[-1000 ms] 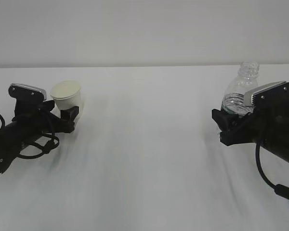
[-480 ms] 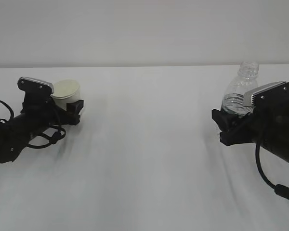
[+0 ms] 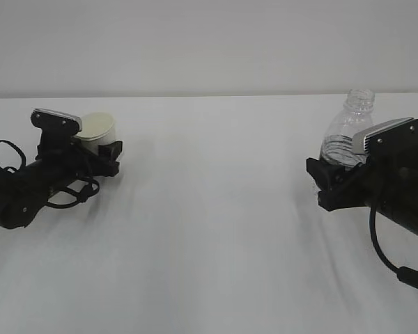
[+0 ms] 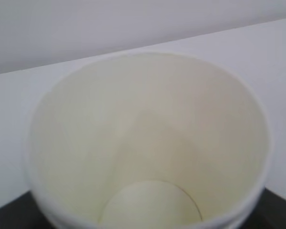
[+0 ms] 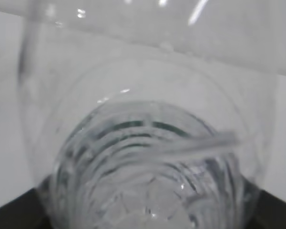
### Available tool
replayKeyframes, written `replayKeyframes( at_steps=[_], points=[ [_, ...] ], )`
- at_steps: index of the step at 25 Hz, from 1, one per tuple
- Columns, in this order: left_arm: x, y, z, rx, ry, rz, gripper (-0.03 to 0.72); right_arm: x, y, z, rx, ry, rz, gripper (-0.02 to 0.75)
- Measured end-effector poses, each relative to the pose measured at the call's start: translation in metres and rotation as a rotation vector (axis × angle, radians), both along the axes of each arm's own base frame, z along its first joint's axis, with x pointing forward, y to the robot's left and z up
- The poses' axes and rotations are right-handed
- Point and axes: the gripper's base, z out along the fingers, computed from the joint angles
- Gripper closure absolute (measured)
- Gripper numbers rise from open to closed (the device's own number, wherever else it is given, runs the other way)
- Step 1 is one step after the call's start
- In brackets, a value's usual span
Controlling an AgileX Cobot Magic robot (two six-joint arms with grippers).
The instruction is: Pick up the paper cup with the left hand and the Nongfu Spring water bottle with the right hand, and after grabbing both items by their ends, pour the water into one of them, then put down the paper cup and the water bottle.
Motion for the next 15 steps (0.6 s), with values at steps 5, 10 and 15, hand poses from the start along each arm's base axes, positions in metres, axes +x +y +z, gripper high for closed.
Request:
replayKeyframes(
  at_steps=[5,10,15],
  points=[
    [0.000,-0.001,-0.002,-0.003,-0.006,-0.016,0.207,0.000,0.000,0.000,0.000,0.000,0.000,0.248],
    [-0.001,-0.004,-0.001,-0.005,-0.009,-0.051,0.236,0.000,0.000,0.000,-0.004,-0.002,-0.004,0.248],
    [-0.001,-0.010,0.013,-0.034,-0.025,-0.103,0.237,0.000,-0.001,0.000,-0.012,-0.006,-0.004,0.248]
  ],
)
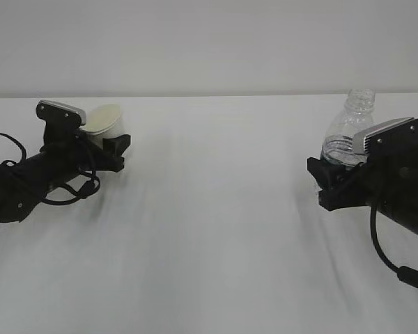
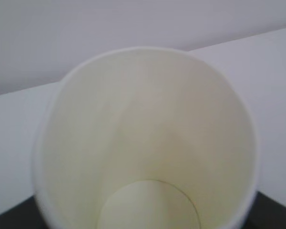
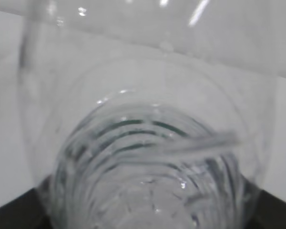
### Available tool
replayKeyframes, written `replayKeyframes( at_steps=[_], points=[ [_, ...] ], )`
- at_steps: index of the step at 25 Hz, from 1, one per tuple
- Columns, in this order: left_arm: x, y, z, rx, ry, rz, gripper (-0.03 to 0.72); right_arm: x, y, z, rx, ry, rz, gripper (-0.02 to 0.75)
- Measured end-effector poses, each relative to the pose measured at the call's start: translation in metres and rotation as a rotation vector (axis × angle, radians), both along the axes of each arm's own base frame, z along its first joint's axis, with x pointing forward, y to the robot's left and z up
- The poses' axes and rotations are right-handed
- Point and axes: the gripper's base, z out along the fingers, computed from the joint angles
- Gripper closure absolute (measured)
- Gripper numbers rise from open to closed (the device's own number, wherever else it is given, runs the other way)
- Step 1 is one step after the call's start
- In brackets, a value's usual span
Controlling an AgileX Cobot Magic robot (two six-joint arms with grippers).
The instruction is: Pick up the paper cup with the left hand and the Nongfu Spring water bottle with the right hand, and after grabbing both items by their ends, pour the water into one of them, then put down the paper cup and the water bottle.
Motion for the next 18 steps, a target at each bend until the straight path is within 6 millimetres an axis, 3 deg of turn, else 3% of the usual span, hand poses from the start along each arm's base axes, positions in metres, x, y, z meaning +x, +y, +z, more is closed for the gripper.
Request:
replayKeyframes(
  at_steps=[5,18],
  points=[
    [-0.006,-0.006,0.015,0.005,-0.003,-0.087,0.238,0.000,0.000,0.000,-0.002,0.001,-0.002,0.248],
    [-0.063,-0.015,0.040,-0.006,0.029,-0.302,0.238,-0.002,-0.001,0.008,-0.023,0.012,-0.002,0.248]
  ],
)
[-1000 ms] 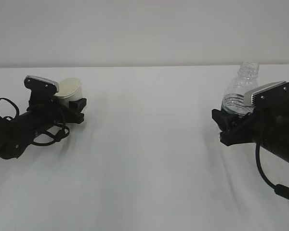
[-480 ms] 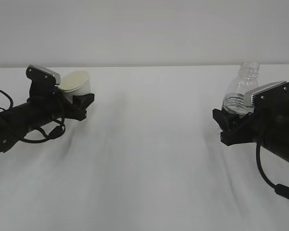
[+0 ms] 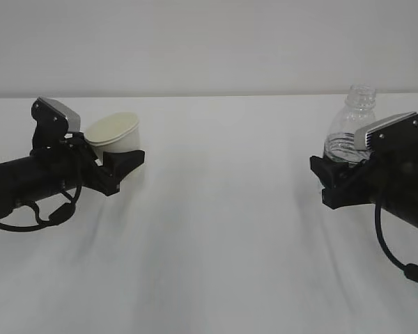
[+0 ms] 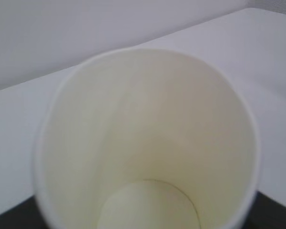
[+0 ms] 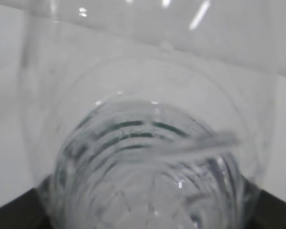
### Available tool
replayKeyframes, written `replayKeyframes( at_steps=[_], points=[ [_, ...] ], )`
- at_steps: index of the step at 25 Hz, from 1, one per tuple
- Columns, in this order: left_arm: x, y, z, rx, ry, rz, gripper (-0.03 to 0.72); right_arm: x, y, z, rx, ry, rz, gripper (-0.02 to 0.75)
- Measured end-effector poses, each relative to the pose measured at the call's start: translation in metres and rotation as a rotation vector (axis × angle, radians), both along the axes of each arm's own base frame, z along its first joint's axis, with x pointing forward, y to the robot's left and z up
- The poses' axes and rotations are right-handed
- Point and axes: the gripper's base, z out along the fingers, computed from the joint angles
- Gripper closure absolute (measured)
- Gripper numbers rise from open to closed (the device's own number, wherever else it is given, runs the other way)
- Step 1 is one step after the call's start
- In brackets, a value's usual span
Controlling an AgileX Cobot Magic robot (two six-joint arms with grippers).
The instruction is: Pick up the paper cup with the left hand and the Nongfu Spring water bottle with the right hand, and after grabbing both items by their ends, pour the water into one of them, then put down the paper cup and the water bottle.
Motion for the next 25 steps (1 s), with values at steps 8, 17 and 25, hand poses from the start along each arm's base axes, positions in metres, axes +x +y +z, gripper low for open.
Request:
replayKeyframes(
  at_steps=[8,17,25],
  points=[
    [-0.014,-0.012,0.010,-0.064,0.069,-0.187,0.238,-0.007,0.000,0.020,-0.045,-0.004,0.024,0.248],
    [-0.036,-0.052,0.020,-0.064,0.065,-0.373,0.238,-0.013,0.003,0.036,-0.066,-0.026,0.081,0.249],
    [-0.061,-0.095,0.022,-0.062,0.064,-0.516,0.238,-0.016,0.008,0.034,-0.071,-0.010,0.143,0.249]
  ],
)
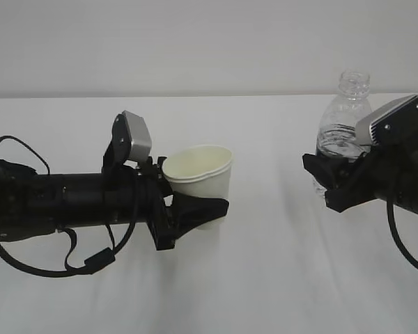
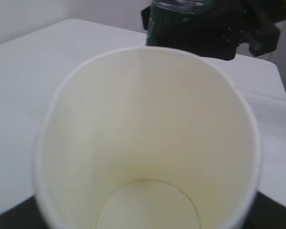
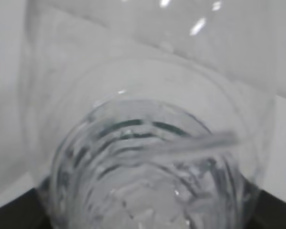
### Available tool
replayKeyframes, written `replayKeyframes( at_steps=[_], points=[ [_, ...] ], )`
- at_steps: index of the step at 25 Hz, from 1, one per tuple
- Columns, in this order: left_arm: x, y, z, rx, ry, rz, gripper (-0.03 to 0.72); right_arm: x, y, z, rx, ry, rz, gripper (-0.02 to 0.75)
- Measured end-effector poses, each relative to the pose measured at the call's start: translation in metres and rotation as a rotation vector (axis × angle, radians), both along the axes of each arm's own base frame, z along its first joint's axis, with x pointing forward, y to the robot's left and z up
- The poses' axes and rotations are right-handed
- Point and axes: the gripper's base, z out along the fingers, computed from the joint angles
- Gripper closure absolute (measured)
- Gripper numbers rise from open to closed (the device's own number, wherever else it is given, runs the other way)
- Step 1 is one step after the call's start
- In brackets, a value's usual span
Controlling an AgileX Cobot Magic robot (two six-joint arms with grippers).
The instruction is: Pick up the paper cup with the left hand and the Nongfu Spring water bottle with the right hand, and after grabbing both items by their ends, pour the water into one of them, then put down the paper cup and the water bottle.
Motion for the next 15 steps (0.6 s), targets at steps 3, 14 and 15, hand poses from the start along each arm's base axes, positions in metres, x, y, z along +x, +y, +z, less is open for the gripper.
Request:
replayKeyframes(
  at_steps=[3,14,15],
  points=[
    [-0.009,-0.012,0.000,0.004,0.000,-0.045,0.238,-0.001,0.001,-0.001,0.003,0.010,0.019,0.249],
    [-0.031,-0.039,-0.004,0.048,0.007,-0.132,0.238,-0.005,0.006,-0.001,-0.030,0.009,0.100,0.249],
    [-0.032,-0.039,-0.004,0.048,0.007,-0.134,0.238,-0.005,0.006,0.000,-0.030,0.007,0.101,0.249]
  ],
)
